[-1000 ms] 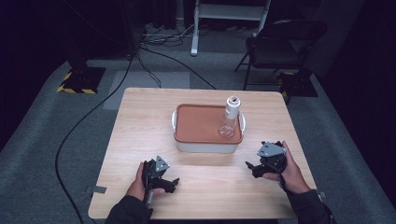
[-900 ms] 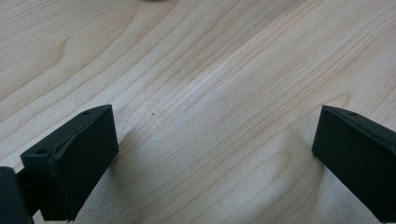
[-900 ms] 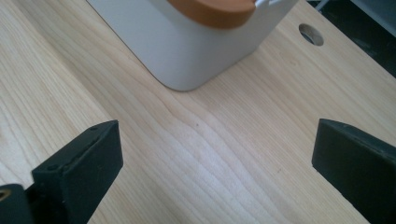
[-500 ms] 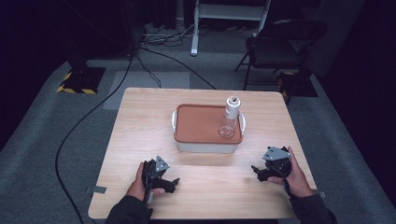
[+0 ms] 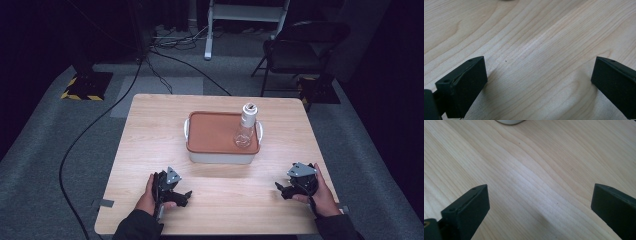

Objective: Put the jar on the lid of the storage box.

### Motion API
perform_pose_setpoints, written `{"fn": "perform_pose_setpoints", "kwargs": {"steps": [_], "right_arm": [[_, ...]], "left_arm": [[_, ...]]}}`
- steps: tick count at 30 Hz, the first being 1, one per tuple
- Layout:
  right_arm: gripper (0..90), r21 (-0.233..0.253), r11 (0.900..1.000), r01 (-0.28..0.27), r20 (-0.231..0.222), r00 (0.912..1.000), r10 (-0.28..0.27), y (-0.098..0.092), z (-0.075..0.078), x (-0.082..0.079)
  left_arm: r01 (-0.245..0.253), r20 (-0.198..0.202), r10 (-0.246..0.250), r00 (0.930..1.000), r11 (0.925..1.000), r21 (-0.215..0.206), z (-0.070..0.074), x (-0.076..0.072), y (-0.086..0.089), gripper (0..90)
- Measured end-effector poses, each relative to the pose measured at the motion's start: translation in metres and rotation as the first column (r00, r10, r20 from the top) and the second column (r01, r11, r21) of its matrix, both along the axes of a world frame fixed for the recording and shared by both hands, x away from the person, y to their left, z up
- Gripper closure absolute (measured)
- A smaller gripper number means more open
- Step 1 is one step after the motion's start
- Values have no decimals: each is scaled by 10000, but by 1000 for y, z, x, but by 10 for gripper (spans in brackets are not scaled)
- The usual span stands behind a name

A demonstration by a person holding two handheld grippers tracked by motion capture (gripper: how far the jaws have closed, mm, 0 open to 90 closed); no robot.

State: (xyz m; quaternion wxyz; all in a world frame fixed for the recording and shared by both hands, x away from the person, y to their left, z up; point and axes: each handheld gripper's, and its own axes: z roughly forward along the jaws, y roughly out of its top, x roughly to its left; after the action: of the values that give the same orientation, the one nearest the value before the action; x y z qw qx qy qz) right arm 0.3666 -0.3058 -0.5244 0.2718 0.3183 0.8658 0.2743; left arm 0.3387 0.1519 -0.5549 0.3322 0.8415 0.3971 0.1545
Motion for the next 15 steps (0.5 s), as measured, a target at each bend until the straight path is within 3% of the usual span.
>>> {"fn": "perform_pose_setpoints", "kwargs": {"steps": [15], "right_arm": [[17,848,9948,570,-196,9983,-556,-21,-12,-6]], "left_arm": [[7,-2,-7,10000,10000,0,0,0,0,3]]}}
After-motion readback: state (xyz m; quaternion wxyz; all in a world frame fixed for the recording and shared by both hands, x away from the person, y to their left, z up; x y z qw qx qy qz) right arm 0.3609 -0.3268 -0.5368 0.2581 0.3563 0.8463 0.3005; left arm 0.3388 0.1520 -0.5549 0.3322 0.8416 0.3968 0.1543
